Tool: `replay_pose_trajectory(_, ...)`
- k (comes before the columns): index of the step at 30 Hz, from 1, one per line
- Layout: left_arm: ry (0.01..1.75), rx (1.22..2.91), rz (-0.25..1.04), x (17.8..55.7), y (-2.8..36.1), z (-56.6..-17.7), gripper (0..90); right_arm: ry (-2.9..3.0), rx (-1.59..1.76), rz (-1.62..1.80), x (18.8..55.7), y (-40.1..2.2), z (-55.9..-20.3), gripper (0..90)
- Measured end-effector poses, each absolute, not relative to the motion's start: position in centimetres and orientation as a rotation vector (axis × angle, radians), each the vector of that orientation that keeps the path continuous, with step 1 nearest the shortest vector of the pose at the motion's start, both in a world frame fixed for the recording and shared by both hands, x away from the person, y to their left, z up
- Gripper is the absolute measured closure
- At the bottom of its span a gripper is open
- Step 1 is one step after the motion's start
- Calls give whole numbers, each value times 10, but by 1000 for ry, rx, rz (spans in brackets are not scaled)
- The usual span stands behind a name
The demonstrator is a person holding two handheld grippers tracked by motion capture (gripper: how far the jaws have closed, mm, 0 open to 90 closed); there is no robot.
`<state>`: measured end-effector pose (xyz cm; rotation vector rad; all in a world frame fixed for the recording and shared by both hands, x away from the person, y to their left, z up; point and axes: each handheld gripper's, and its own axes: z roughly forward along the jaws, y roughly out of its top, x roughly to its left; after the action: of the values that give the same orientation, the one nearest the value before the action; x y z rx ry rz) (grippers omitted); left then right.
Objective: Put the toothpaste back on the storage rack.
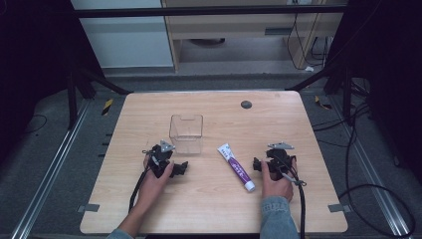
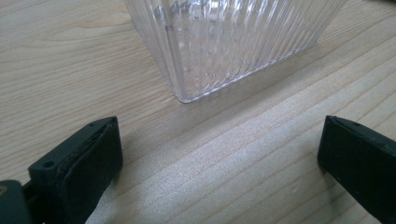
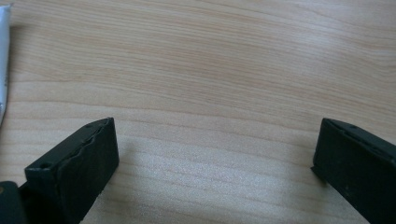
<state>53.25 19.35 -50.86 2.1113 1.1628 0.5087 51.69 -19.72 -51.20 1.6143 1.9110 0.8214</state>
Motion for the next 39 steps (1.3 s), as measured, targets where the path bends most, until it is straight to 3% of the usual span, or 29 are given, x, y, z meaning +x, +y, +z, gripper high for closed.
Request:
replay_pose_trajectory(16, 1162, 2114, 510, 533, 193, -509, 0, 1883, 1638, 814, 518, -195, -512, 6)
replay_pose_trajectory(19, 1162, 2114, 510, 533, 193, -509, 0, 1914, 1612, 812, 518, -199, -509, 105)
replay_pose_trajectory(23, 1162, 2114, 510, 533, 193, -508, 0, 1979, 1558, 876, 510, -195, -499, 75)
replay_pose_trajectory(29, 1162, 2112, 509, 533, 193, -509, 0, 2089, 1415, 907, 493, -171, -467, 239)
replay_pose_trajectory(39, 1160, 2115, 509, 533, 193, -509, 0, 2202, 1286, 857, 493, -138, -450, 266)
